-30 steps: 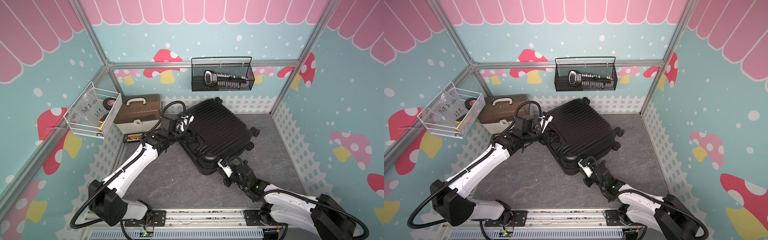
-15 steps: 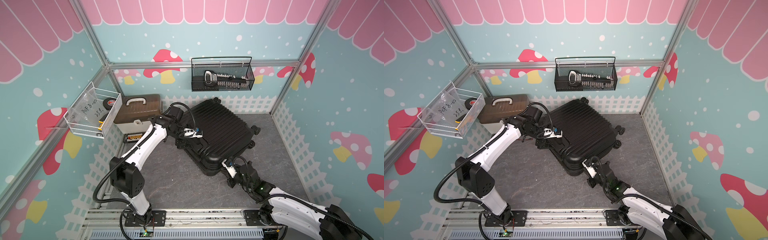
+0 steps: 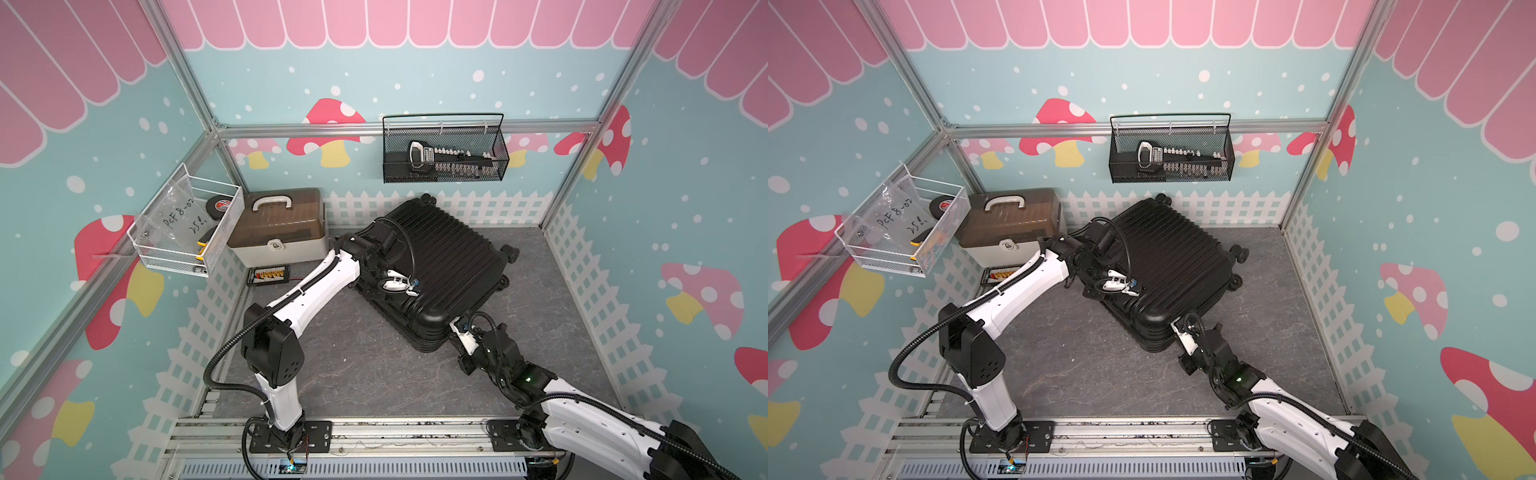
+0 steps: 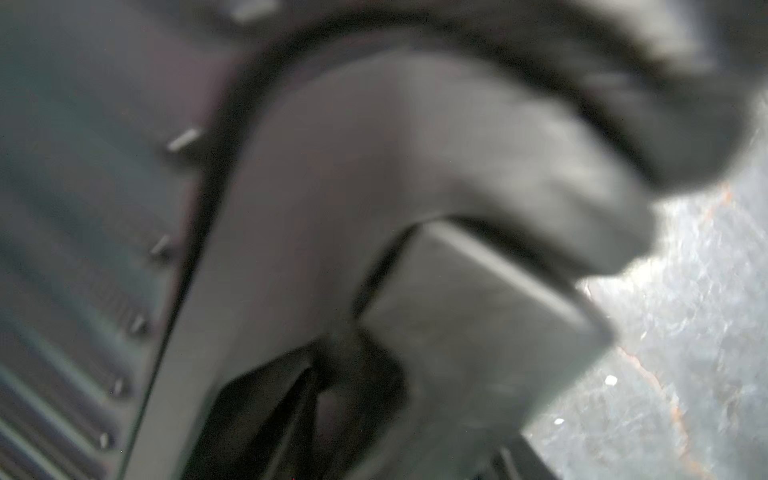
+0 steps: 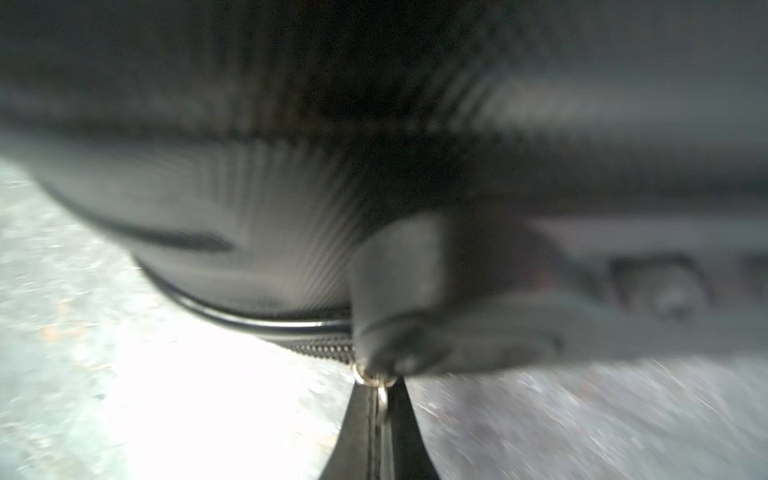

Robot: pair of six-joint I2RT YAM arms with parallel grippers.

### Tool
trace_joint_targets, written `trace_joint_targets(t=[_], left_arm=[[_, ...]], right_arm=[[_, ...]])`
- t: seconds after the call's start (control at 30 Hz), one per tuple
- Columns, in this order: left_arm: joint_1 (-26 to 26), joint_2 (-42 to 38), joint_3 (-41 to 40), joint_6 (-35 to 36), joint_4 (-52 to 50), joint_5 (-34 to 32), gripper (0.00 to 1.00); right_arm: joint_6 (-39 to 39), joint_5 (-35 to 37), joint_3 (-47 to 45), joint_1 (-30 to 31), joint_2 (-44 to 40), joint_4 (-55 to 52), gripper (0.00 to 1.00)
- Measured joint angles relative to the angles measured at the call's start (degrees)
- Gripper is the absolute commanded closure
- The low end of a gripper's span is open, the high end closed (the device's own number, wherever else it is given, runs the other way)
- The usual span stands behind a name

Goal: Close the suitcase zippers
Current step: Zip the zipper on the suitcase.

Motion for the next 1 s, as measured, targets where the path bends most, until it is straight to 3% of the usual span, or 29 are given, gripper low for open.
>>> trace_joint_targets(t=[0.23, 0.4, 0.6, 0.67, 0.77, 0.83, 1.0], left_arm=[[-4.46, -3.32, -3.39, -4.28, -2.56, -1.95, 0.66], [-5.84, -5.03, -4.87, -8.39, -4.28, -2.32, 0.48], [-6.14, -5.22, -5.11, -10.45, -4.96, -4.76, 0.44], [-6.1, -5.22, -5.29, -10.8, -4.63, -5.33, 0.5], [-6.05, -5.14, -5.38, -11.08, -2.89, -6.75, 0.74], [-6.36, -4.96, -5.29, -7.48, -2.95, -7.41, 0.84], [-7.04, -4.39, -3.48, -6.71, -5.81, -7.04, 0.9]], right_arm=[[2.25, 7.04, -0.02, -0.59, -3.34, -3.39, 1.0], [3.17, 7.56, -0.02, -0.57, -3.67, -3.89, 1.0], [3.45, 7.34, -0.04, -0.57, -3.67, -3.96, 1.0], [3.5, 7.02, -0.07, -0.57, -3.67, -3.93, 1.0], [3.52, 6.51, -0.09, -0.63, -3.76, -3.91, 1.0], [3.52, 6.36, -0.11, -0.63, -3.98, -3.89, 1.0], [3.1, 5.29, -0.31, -0.96, -4.94, -4.0, 1.0]])
